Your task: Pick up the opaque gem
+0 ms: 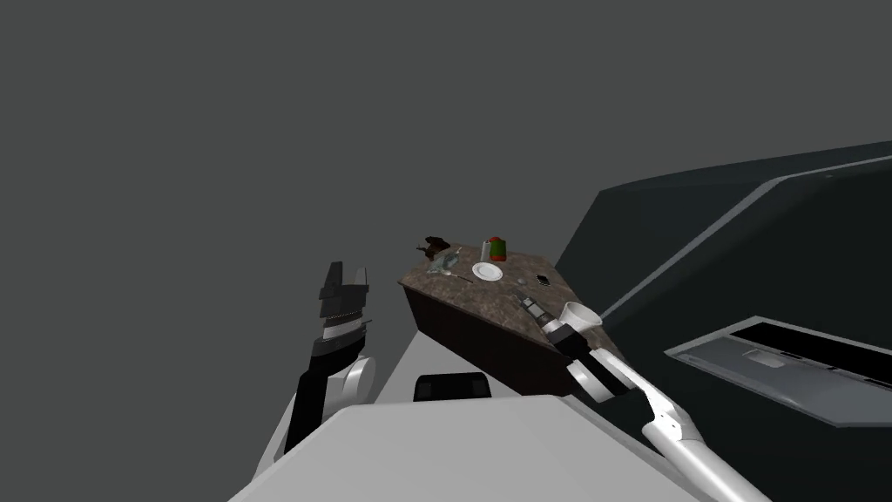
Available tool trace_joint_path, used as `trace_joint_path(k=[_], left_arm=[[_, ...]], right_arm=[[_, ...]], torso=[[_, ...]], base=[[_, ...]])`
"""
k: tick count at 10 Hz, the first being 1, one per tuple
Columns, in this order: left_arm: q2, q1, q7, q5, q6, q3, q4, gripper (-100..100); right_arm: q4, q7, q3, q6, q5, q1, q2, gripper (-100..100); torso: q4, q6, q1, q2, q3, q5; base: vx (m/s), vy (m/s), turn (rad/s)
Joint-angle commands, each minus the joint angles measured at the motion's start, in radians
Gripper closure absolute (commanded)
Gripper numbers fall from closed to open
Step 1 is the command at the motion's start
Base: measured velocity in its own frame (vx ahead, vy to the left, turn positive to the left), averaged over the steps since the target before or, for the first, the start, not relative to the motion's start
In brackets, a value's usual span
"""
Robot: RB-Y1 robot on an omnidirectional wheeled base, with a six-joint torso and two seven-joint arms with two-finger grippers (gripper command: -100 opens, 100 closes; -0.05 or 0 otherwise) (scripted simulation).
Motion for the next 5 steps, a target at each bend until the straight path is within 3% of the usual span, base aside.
trace_joint_path(k=[1, 4, 5], left_arm=[[0.0, 0.0, 0.0, 0.0, 0.0, 0.0, 0.0, 0], [0.0, 0.0, 0.0, 0.0, 0.0, 0.0, 0.0, 0], [0.0, 0.0, 0.0, 0.0, 0.0, 0.0, 0.0, 0]], right_arm=[[0.05, 0.002, 0.004, 0.021, 0.017, -0.003, -0.05, -100], [0.123, 0.003, 0.01, 0.032, 0.032, -0.009, -0.128, -100], [0.123, 0.003, 0.01, 0.032, 0.032, -0.009, -0.131, -100]], torso=[[0.0, 0.0, 0.0, 0.0, 0.0, 0.0], [0.0, -0.001, 0.0, -0.001, -0.001, 0.0], [0.0, 0.0, -0.001, 0.0, 0.0, 0.0]], base=[[0.002, 0.113, 0.299], [0.007, 0.082, 0.139], [-0.003, 0.034, 0.02]])
